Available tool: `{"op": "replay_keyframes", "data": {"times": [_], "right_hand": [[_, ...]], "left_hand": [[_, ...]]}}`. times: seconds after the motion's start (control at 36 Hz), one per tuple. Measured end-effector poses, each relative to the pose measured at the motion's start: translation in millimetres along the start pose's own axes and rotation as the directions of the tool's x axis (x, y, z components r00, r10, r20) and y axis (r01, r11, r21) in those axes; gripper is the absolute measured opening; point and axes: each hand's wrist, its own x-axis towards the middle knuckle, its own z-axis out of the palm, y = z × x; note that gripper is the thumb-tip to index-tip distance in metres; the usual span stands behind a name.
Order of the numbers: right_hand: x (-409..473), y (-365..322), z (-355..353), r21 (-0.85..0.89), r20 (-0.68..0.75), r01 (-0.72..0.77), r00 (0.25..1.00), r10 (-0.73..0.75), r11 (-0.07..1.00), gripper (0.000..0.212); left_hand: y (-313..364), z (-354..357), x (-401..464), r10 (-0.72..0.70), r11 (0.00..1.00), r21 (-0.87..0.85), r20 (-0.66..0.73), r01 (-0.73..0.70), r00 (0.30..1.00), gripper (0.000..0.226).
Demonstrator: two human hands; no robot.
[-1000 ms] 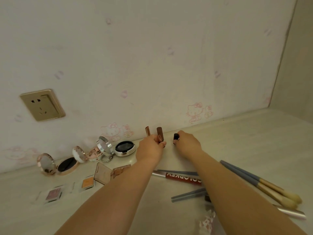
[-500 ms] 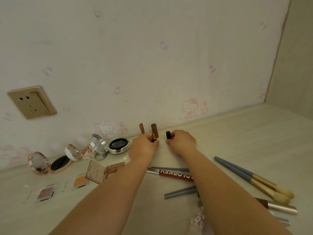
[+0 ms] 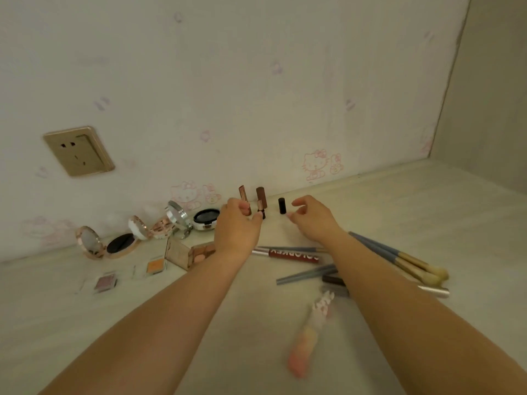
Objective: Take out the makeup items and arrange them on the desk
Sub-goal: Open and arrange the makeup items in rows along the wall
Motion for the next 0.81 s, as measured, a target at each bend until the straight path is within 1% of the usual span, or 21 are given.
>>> {"op": "replay_keyframes", "data": {"times": [0.11, 0.19, 0.31, 0.33, 0.36, 0.44, 0.61, 0.72, 0.81], "right_hand": [[-57, -5, -9, -0.030, -0.126, 0.122, 0.984, -0.125, 0.992, 0.022], [-98, -6, -15, -0.034, -0.205, 0.162, 0.965, -0.165, 0.986, 0.019], [-140, -1, -11, -0.052, -0.267, 0.135, 0.953, -0.144, 0.990, 0.017], [-148, 1, -8, -0.062, -0.267, 0.117, 0.955, -0.130, 0.991, 0.016], [-155, 2, -5, -0.067, -0.265, 0.104, 0.957, -0.118, 0.992, 0.016], [-174, 9, 6, -0.071, -0.253, 0.070, 0.964, -0.086, 0.995, 0.016], [-197, 0, 33, -0.044, -0.249, 0.018, 0.968, -0.028, 0.999, 0.018], [-204, -22, 63, 0.114, -0.165, -0.022, 0.985, 0.041, 0.993, 0.029], [-208, -39, 93, 0.217, -0.113, -0.041, 0.991, 0.066, 0.975, 0.039]], "left_hand": [[11, -22, -50, 0.146, 0.987, 0.054, 0.089, -0.152, 0.985, 0.001], [14, -29, -90, 0.159, 0.981, 0.076, 0.199, -0.177, 0.967, 0.012], [20, -25, -135, 0.062, 0.962, 0.218, 0.408, -0.163, 0.911, 0.046], [22, -24, -145, 0.044, 0.955, 0.244, 0.438, -0.166, 0.898, 0.048], [23, -24, -153, 0.037, 0.950, 0.261, 0.454, -0.172, 0.890, 0.045], [20, -27, -168, 0.072, 0.935, 0.286, 0.425, -0.209, 0.903, 0.037], [-1, -60, -185, 0.075, 0.939, 0.290, 0.354, -0.185, 0.932, 0.043], [-29, -90, -187, 0.082, 0.948, 0.270, 0.300, -0.167, 0.950, 0.039], [-53, -114, -188, 0.104, 0.962, 0.221, 0.247, -0.160, 0.964, 0.036]]}}
